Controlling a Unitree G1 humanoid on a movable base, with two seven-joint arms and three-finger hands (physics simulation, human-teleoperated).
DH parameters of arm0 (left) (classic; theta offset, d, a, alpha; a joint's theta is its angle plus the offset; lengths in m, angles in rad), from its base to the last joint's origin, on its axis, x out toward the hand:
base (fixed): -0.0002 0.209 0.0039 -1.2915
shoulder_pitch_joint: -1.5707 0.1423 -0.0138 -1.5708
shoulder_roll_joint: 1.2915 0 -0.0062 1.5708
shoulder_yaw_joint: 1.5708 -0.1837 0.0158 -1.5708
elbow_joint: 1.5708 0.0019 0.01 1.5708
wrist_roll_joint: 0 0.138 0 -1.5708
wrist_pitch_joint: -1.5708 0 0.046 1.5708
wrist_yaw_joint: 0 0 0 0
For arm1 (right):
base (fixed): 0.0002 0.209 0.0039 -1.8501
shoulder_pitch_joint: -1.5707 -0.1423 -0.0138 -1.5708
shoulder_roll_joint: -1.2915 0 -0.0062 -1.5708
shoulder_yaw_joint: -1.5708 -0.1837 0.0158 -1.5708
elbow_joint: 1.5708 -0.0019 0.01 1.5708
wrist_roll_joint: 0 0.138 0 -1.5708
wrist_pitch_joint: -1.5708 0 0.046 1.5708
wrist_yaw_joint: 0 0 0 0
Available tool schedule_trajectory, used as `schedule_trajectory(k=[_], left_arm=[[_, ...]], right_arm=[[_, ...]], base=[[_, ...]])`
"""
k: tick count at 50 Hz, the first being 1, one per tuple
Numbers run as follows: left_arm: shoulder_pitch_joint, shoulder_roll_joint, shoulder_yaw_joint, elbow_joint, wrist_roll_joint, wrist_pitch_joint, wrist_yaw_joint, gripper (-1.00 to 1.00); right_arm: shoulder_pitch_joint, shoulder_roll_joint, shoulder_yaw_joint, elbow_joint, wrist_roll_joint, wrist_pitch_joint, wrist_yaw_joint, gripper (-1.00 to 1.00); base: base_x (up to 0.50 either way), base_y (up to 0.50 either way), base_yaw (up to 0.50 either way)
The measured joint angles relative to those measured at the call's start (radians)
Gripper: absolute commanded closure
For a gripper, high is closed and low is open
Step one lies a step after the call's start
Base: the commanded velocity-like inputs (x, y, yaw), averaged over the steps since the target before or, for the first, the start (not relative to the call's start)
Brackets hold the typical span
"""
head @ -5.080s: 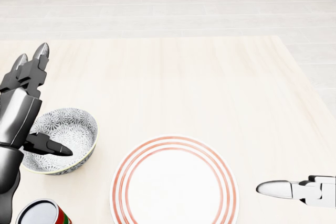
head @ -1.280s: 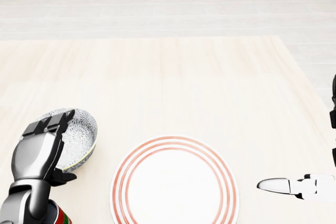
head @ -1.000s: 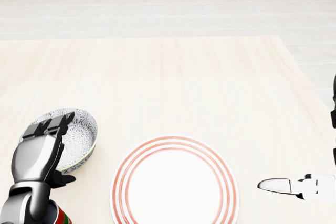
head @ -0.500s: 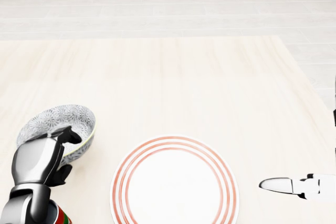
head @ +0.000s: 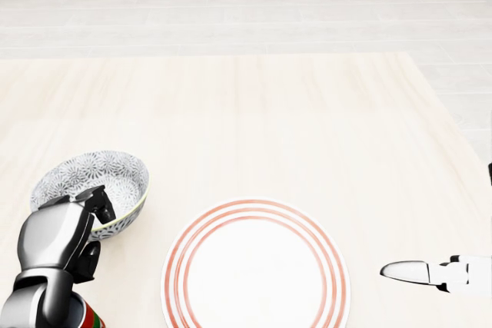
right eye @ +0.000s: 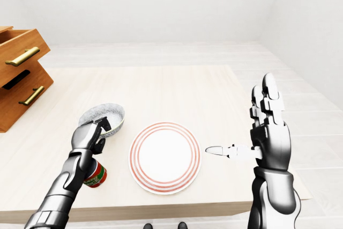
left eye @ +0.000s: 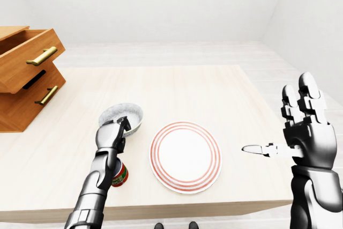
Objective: Put the bowl on the plate.
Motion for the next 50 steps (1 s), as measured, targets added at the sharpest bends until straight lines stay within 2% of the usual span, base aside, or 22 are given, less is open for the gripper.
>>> schedule_trajectory(k=[10, 21, 38, 50], left_arm=[[-0.014, 0.003, 0.007, -0.005, -0.017, 0.000, -0.019, 1.00], [-0.030, 0.003, 0.028, -0.075, -0.068, 0.000, -0.085, 1.00], [-0.038, -0.015, 0.066, -0.316, -0.175, 0.000, -0.258, 1.00], [-0.013, -0.057, 0.065, -0.543, -0.236, 0.000, -0.387, 1.00]], right_arm=[[0.000, 0.000, 0.001, 0.000, 0.000, 0.000, -0.002, -1.00], [0.000, -0.001, -0.002, -0.014, 0.003, 0.000, -0.002, -1.00], [0.001, 0.000, -0.010, -0.047, 0.005, 0.000, 0.002, -1.00], [0.003, 0.004, -0.014, -0.061, 0.004, 0.000, 0.007, -1.00]], base=[[0.00, 0.00, 0.00], [0.00, 0.00, 0.00], [0.00, 0.00, 0.00], [0.00, 0.00, 0.00]])
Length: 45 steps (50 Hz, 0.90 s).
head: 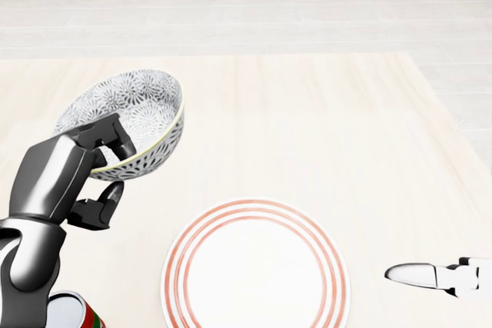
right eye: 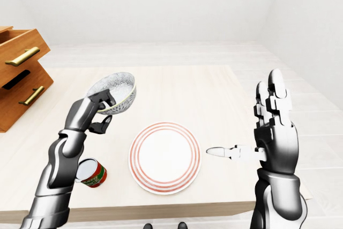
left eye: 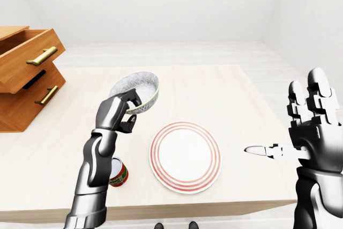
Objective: Put the bowl on the plate.
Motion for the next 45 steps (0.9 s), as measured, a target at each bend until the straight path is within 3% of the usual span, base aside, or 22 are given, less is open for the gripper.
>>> schedule_trajectory(k=[24, 45], left_arm=[[0.102, -0.129, -0.125, -0.328, -0.004, 0.000, -0.142, 1.00], [0.233, -0.198, -0.305, -0.395, 0.115, 0.000, -0.115, 1.00]], right_arm=[[0.018, 0.014, -0.008, -0.027, 0.002, 0.000, 0.012, -1.00], [0.035, 0.022, -0.047, -0.042, 0.024, 0.000, 0.034, -1.00]], base=[[0.00, 0.00, 0.00], [0.00, 0.00, 0.00]])
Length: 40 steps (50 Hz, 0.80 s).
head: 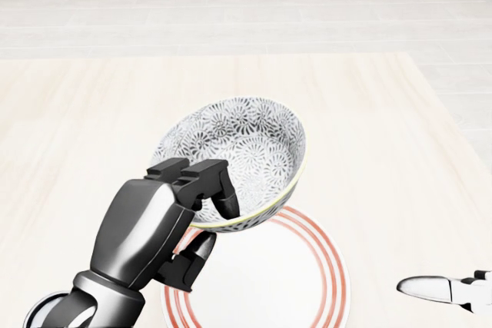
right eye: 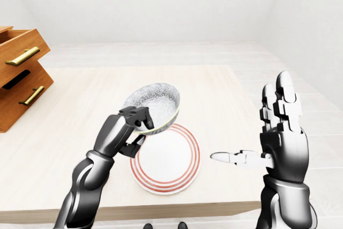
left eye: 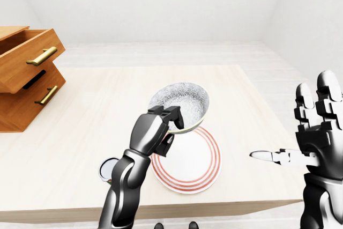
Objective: Put the bowl on the plate.
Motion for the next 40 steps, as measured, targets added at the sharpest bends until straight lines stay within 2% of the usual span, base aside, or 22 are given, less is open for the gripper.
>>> schedule_trajectory(k=[15, 40], left_arm=[[0.059, 0.000, -0.075, 0.046, 0.083, 0.000, 0.077, 1.00], [0.164, 0.035, -0.122, 0.092, 0.186, 0.000, 0.215, 1.00]], right_arm=[[0.008, 0.006, -0.029, -0.011, 0.012, 0.000, 0.016, -1.00], [0.019, 0.018, -0.041, 0.007, 0.018, 0.000, 0.028, -1.00]], base=[[0.00, 0.00, 0.00], [0.00, 0.00, 0.00]])
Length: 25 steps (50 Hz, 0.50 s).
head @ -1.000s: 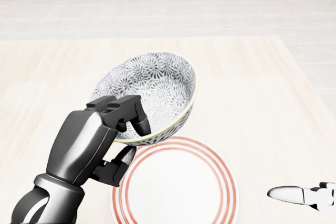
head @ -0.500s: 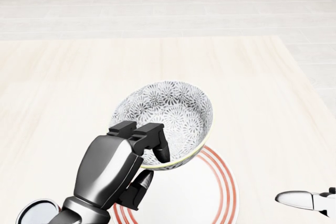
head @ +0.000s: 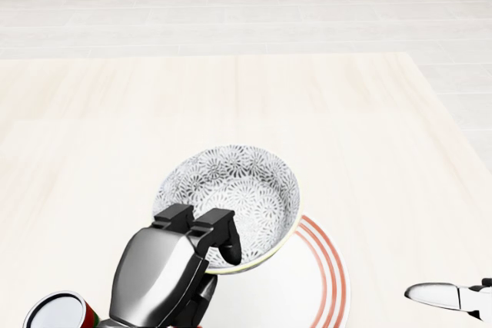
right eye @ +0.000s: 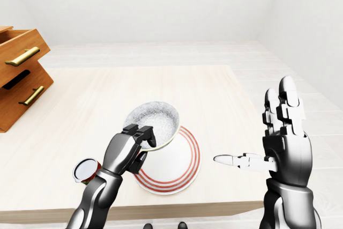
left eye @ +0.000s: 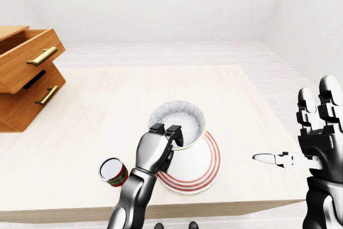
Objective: Put the bowl on the plate.
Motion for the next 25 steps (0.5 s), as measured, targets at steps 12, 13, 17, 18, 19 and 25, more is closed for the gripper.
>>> schedule_trajectory(k=[12, 13, 17, 18, 19, 25], left_arm=[[0.039, 0.016, -0.015, -0.006, 0.030, 0.000, 0.041, 1.00], [0.040, 0.017, -0.016, -0.006, 0.031, 0.000, 0.044, 1.00], [0.044, 0.019, -0.017, -0.003, 0.035, 0.000, 0.051, 1.00], [0.045, 0.019, -0.017, -0.002, 0.036, 0.000, 0.053, 1.00], [0.046, 0.019, -0.017, -0.001, 0.036, 0.000, 0.055, 1.00], [0.050, 0.022, -0.017, 0.005, 0.040, 0.000, 0.063, 1.00]], right_arm=[[0.006, 0.004, -0.004, 0.012, 0.005, 0.000, 0.004, -1.00], [0.007, 0.004, -0.004, 0.013, 0.005, 0.000, 0.004, -1.00], [0.009, 0.005, -0.004, 0.015, 0.006, 0.000, 0.005, -1.00], [0.009, 0.006, -0.004, 0.015, 0.006, 0.000, 0.005, -1.00], [0.010, 0.006, -0.004, 0.015, 0.006, 0.000, 0.005, -1.00], [0.012, 0.008, -0.004, 0.018, 0.006, 0.000, 0.007, -1.00]], base=[[0.00, 0.00, 0.00], [0.00, 0.00, 0.00], [0.00, 0.00, 0.00], [0.00, 0.00, 0.00], [0.00, 0.00, 0.00], [0.00, 0.00, 0.00]])
